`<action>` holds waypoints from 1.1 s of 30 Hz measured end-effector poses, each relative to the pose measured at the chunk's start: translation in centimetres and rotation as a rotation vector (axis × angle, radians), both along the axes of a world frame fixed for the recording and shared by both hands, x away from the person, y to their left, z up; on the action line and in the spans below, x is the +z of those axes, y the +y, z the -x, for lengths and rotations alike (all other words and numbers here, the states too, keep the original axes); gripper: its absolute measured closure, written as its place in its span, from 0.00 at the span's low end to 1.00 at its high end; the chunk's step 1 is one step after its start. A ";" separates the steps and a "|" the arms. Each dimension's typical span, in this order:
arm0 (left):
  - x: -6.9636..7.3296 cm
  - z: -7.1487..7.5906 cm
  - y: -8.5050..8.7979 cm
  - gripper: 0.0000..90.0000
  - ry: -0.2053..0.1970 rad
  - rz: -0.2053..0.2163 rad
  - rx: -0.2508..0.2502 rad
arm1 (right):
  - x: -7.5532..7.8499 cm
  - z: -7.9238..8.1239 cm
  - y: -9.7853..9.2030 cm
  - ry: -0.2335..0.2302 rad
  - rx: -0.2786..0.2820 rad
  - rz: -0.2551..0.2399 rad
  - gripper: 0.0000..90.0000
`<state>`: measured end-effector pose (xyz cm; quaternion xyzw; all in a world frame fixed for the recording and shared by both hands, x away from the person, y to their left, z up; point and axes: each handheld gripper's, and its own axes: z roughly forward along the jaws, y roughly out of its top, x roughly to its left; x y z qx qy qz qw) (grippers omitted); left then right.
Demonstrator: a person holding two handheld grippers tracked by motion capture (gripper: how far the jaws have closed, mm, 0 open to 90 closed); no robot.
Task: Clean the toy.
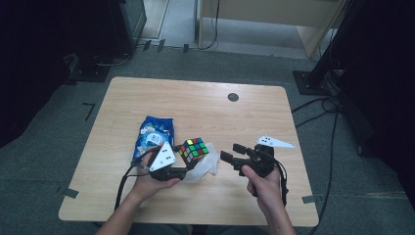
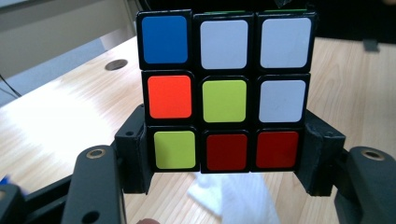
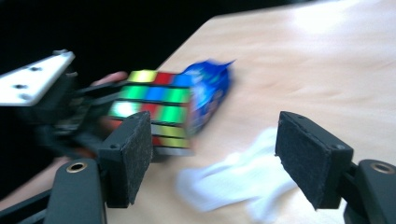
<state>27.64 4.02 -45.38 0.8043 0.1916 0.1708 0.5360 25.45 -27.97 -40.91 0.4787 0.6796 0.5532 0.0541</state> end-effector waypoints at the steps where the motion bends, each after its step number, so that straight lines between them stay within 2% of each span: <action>1: -0.1 -0.1 0.5 0.38 0.011 0.011 0.003 | -0.5 0.0 0.1 -0.025 -0.047 0.059 0.35; 2: -0.2 -0.2 1.0 0.38 0.019 0.019 0.004 | -1.2 -0.2 0.3 -0.034 -0.074 0.093 0.36; 3: -0.3 -0.2 1.4 0.38 0.024 0.023 0.002 | -2.1 -0.5 0.5 -0.023 -0.073 0.098 0.36; 4: -0.3 -0.3 1.7 0.38 0.024 0.022 0.001 | -3.0 -0.7 0.9 -0.005 -0.065 0.107 0.36; 7: -0.4 -0.6 2.3 0.38 0.024 0.023 0.009 | -5.5 -1.3 2.8 0.001 -0.041 0.198 0.36; 9: -0.5 -0.8 2.4 0.38 0.027 0.026 0.011 | -6.9 -1.5 4.4 0.012 -0.014 0.240 0.36; 13: -0.8 -0.8 2.2 0.38 0.035 0.024 0.002 | -8.6 -1.8 6.7 0.020 0.023 0.304 0.33; 15: -0.8 -0.7 2.0 0.38 0.037 0.025 -0.012 | -9.1 -1.8 7.4 0.014 0.023 0.347 0.33; 17: -0.9 -0.7 1.9 0.38 0.046 0.025 -0.028 | -9.5 -1.9 8.1 -0.016 0.020 0.406 0.33; 21: -1.0 -0.7 1.7 0.38 0.067 0.031 -0.042 | -10.2 -2.2 9.1 -0.032 0.043 0.451 0.35; 25: -1.0 -0.8 1.8 0.38 0.083 0.050 -0.050 | -10.6 -2.3 9.4 -0.032 0.062 0.496 0.41; 27: -0.9 -0.8 1.8 0.38 0.090 0.059 -0.054 | -10.9 -2.3 9.4 -0.018 0.065 0.508 0.43; 30: -0.9 -0.7 1.7 0.38 0.094 0.059 -0.059 | -10.9 -2.2 9.0 -0.030 0.046 0.520 0.50; 33: -0.9 -0.8 1.6 0.38 0.103 0.057 -0.064 | -11.0 -2.2 8.4 -0.036 0.021 0.511 0.62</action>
